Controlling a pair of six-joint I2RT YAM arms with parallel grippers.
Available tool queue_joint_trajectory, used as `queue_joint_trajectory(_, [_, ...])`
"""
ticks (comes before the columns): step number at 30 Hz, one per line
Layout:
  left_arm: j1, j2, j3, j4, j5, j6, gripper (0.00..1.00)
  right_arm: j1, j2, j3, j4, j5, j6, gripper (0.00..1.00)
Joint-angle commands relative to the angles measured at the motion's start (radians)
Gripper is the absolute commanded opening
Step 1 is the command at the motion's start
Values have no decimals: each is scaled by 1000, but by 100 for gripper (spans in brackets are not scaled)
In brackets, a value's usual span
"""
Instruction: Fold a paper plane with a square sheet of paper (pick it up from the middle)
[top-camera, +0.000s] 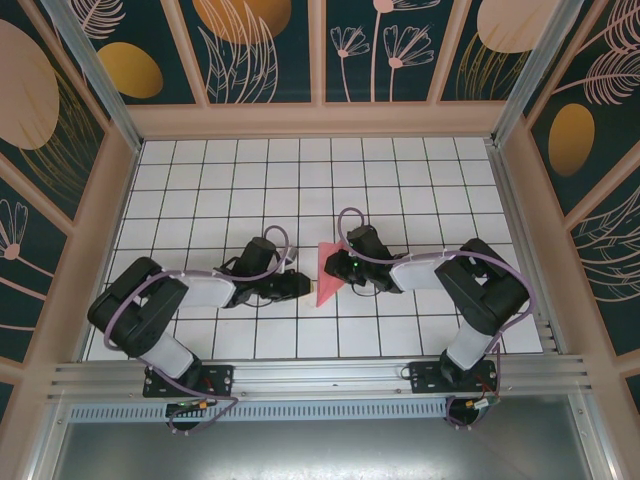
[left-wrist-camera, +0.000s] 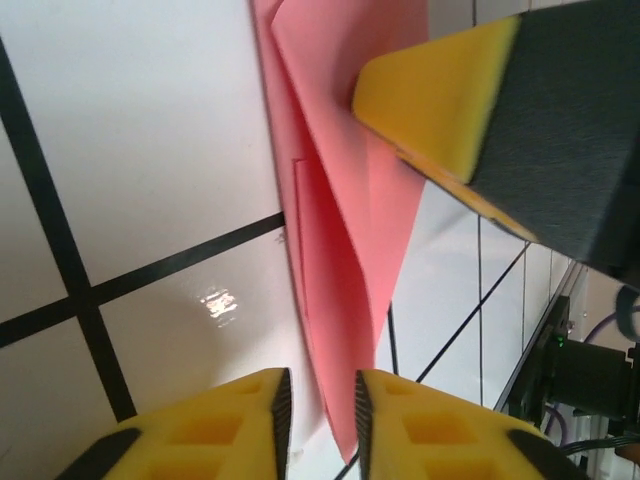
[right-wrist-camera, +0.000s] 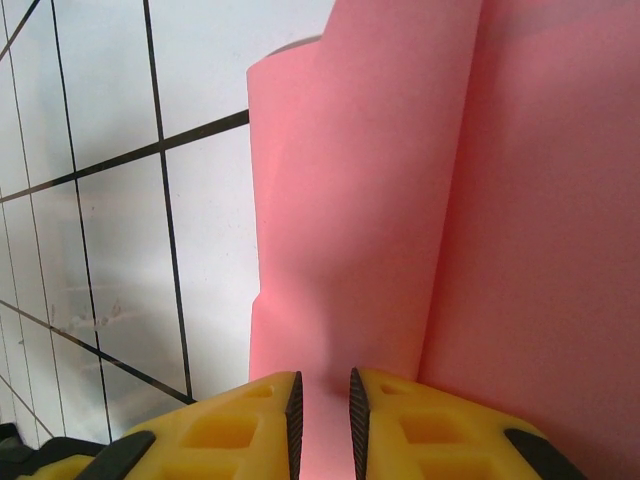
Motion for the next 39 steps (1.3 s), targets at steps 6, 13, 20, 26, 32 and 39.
queue_joint_trajectory(6, [5, -16, 25, 17, 8, -6, 36, -3, 37, 5, -74, 43, 5, 24])
queue_joint_trajectory(13, [4, 62, 82, -7, 32, 21, 42, 0, 44, 8, -73, 41, 7, 24])
queue_joint_trajectory(20, [0, 114, 131, -81, 2, 63, 44, 0, 46, 10, -73, 40, 8, 24])
queue_joint_trajectory(26, [-15, 146, 165, -105, 4, 79, 45, 0, 49, 13, -73, 38, 6, 24])
queue_joint_trajectory(32, [-40, 202, 217, -187, -34, 116, 44, 0, 53, 14, -73, 38, 8, 25])
queue_joint_trajectory(39, [-64, 243, 252, -292, -122, 173, 39, -1, 53, 13, -74, 37, 7, 25])
